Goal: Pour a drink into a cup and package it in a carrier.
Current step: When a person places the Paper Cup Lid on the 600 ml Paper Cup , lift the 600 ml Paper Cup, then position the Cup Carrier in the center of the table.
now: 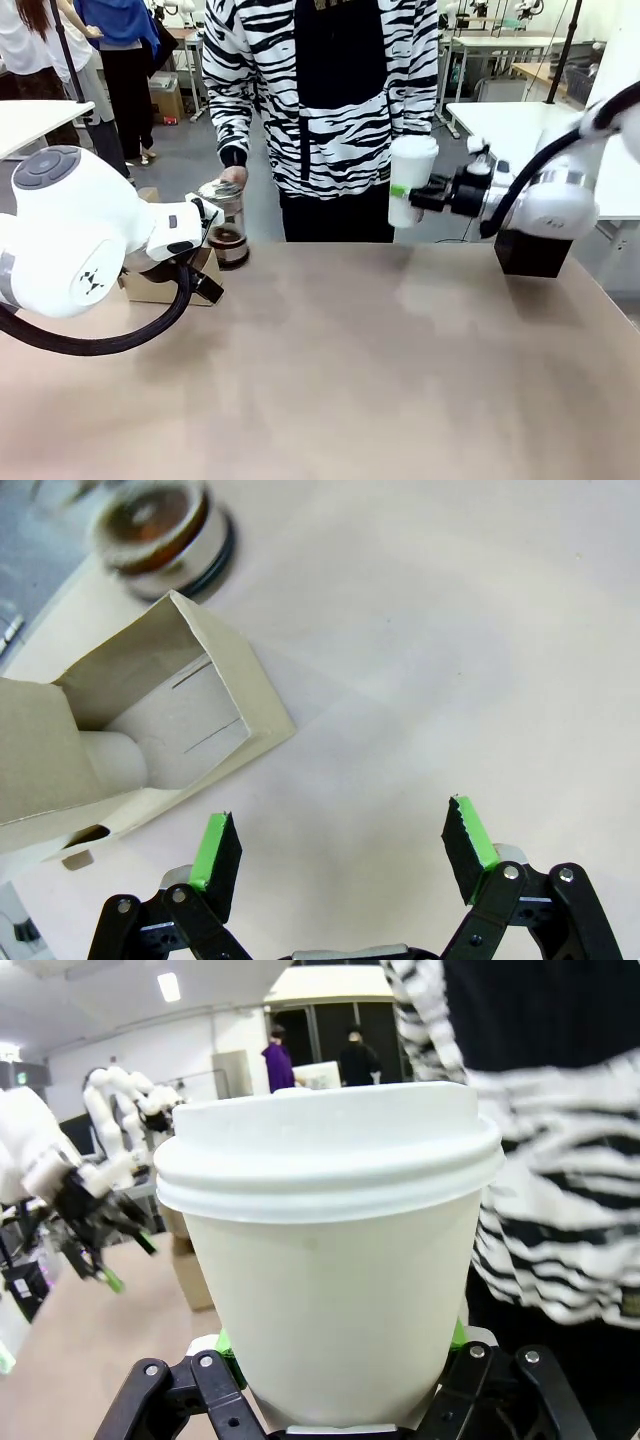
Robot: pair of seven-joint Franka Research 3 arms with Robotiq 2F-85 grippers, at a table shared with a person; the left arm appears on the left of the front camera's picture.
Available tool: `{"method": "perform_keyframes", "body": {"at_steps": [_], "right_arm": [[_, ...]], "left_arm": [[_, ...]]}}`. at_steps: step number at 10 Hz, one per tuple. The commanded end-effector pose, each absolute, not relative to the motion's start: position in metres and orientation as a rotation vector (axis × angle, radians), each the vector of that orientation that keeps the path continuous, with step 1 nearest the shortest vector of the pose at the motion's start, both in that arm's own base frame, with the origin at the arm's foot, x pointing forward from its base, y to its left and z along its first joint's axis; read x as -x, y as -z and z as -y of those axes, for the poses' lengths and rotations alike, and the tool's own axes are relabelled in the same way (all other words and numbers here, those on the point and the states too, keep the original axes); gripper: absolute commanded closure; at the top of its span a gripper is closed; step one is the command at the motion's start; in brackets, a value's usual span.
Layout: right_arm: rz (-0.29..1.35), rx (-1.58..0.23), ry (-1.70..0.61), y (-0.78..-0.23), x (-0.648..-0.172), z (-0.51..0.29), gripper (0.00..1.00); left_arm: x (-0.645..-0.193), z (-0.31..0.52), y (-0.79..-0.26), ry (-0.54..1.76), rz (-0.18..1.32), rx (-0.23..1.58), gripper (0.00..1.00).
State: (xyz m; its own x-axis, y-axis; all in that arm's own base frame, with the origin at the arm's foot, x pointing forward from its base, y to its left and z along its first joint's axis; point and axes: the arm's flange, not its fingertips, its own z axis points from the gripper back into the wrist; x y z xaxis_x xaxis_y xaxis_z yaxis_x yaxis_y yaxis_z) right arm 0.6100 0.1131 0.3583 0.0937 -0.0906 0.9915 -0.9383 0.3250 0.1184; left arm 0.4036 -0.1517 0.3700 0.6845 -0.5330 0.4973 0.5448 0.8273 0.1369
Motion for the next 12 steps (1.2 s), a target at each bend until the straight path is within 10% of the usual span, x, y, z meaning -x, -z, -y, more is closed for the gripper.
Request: {"method": "perform_keyframes", "body": {"at_steps": [1, 6, 12], "right_arm": [[1.290, -1.062, -0.857, -0.423, -0.564, -0.110, 0.20], [1.243, -1.111, -0.912, -0.544, -0.460, -0.110, 0.20], [1.295, -1.108, -0.926, -0.540, -0.467, -0.114, 0.20]], "left_arm": [[-0.403, 0.152, -0.370, 0.604, 0.550, 0.025, 0.00], [-0.403, 0.152, -0.370, 0.604, 0.550, 0.025, 0.00], [-0.403, 0.152, -0.370, 0.604, 0.550, 0.025, 0.00]]}}
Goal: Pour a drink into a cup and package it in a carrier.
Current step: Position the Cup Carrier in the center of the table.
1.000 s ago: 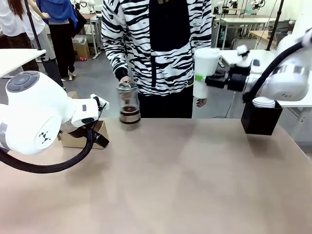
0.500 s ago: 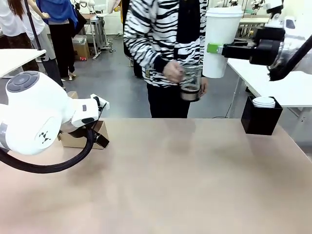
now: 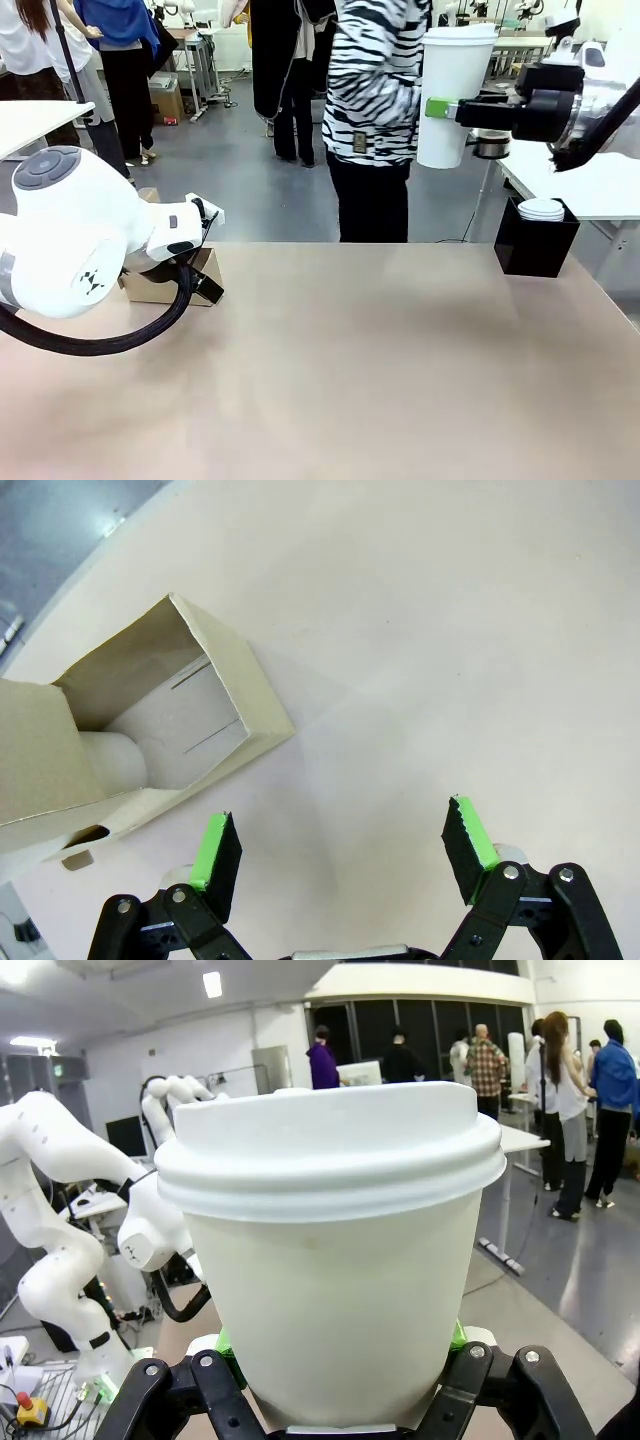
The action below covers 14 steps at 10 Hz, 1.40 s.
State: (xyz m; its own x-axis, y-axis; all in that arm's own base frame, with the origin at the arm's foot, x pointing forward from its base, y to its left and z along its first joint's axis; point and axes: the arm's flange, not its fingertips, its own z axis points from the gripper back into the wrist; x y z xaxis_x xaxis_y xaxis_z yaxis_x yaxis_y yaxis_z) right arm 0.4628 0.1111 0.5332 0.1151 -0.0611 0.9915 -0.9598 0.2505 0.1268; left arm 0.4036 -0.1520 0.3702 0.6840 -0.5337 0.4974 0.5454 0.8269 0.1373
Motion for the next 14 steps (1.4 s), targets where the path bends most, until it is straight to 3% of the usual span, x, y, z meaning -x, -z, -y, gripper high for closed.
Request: {"method": "perform_keyframes", "body": {"at_steps": [1, 5, 11, 14], "right_arm": [[1.295, -1.108, -0.926, -0.540, -0.467, -0.114, 0.20], [1.295, -1.108, -0.926, -0.540, -0.467, -0.114, 0.20], [1.295, -1.108, -0.926, -0.540, -0.467, -0.114, 0.20], [1.295, -1.108, -0.926, -0.540, -0.467, -0.114, 0.20]], "left_arm": [[-0.403, 0.152, -0.370, 0.604, 0.550, 0.025, 0.00], [-0.404, 0.152, -0.370, 0.605, 0.550, 0.022, 0.00], [-0.397, 0.150, -0.496, 0.439, 0.440, 0.015, 0.00], [-0.423, 0.129, -0.551, 0.305, 0.402, -0.013, 0.00]]}}
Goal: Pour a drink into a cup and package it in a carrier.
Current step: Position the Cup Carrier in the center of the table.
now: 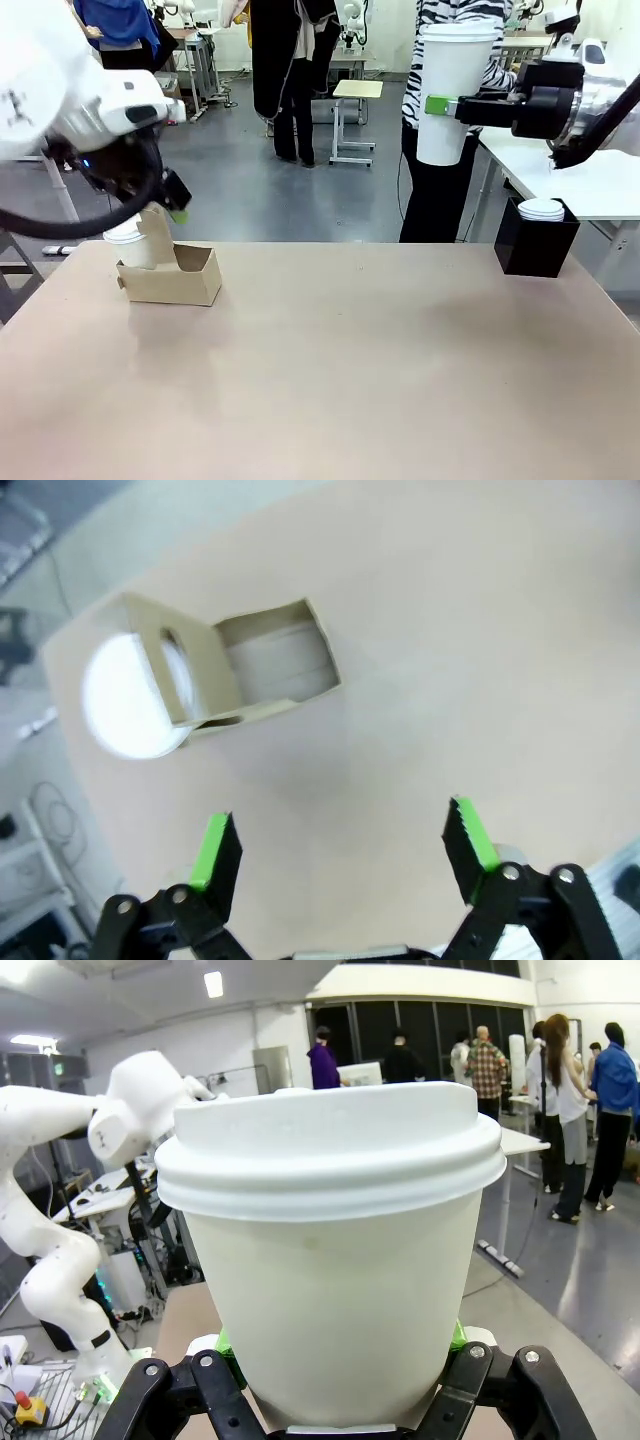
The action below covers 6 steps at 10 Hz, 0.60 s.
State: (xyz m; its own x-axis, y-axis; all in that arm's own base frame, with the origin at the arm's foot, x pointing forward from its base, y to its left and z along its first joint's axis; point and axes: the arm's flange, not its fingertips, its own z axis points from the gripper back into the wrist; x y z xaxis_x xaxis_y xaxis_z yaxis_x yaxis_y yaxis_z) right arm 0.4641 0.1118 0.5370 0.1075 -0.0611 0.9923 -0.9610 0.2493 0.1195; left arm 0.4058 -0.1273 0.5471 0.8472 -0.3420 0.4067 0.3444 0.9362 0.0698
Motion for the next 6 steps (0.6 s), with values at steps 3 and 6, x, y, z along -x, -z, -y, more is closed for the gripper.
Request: {"method": "perform_keyframes", "body": {"at_steps": [3, 6], "right_arm": [[1.295, -1.108, -0.926, -0.540, -0.467, -0.114, 0.20], [1.295, -1.108, -0.926, -0.540, -0.467, -0.114, 0.20]], "left_arm": [[-0.475, 0.096, -0.554, 0.173, 0.364, -0.032, 0.00], [-0.516, 0.082, -0.536, 0.136, 0.319, -0.032, 0.00]]}}
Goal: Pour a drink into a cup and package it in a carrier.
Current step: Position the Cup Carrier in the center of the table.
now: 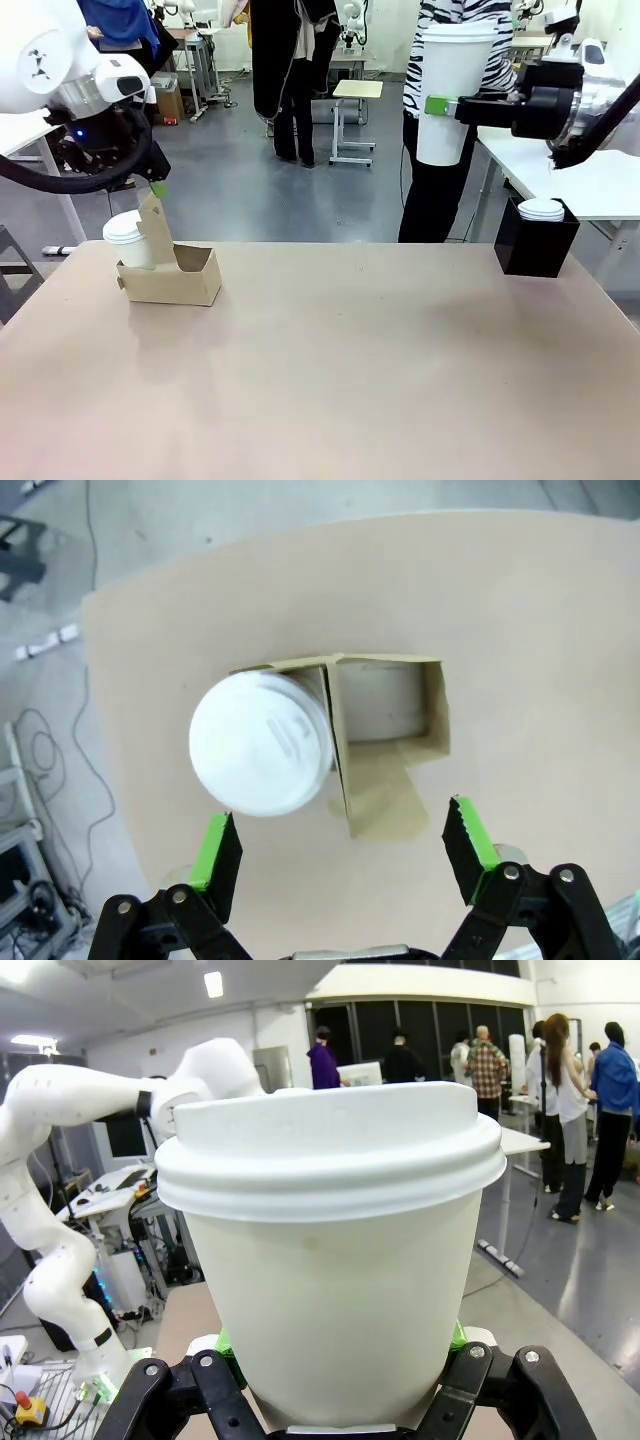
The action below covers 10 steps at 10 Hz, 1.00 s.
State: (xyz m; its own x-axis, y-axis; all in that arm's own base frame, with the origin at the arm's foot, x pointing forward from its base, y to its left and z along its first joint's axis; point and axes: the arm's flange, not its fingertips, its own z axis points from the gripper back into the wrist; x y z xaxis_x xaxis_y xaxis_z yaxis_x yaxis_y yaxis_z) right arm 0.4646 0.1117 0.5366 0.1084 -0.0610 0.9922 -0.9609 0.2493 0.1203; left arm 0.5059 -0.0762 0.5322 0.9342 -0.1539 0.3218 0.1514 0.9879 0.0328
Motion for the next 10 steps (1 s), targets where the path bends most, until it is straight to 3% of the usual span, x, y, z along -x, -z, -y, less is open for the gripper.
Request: {"method": "perform_keyframes", "body": {"at_steps": [1, 9, 10], "right_arm": [[1.295, -1.108, -0.926, -0.540, -0.467, -0.114, 0.20], [1.295, -1.108, -0.926, -0.540, -0.467, -0.114, 0.20], [1.295, -1.108, -0.926, -0.540, -0.467, -0.114, 0.20]], "left_arm": [[-0.524, 0.081, -0.529, 0.135, 0.304, -0.035, 0.00], [-0.539, 0.084, -0.512, 0.107, 0.299, -0.013, 0.00], [-0.542, 0.085, -0.511, 0.104, 0.288, -0.001, 0.28]]}}
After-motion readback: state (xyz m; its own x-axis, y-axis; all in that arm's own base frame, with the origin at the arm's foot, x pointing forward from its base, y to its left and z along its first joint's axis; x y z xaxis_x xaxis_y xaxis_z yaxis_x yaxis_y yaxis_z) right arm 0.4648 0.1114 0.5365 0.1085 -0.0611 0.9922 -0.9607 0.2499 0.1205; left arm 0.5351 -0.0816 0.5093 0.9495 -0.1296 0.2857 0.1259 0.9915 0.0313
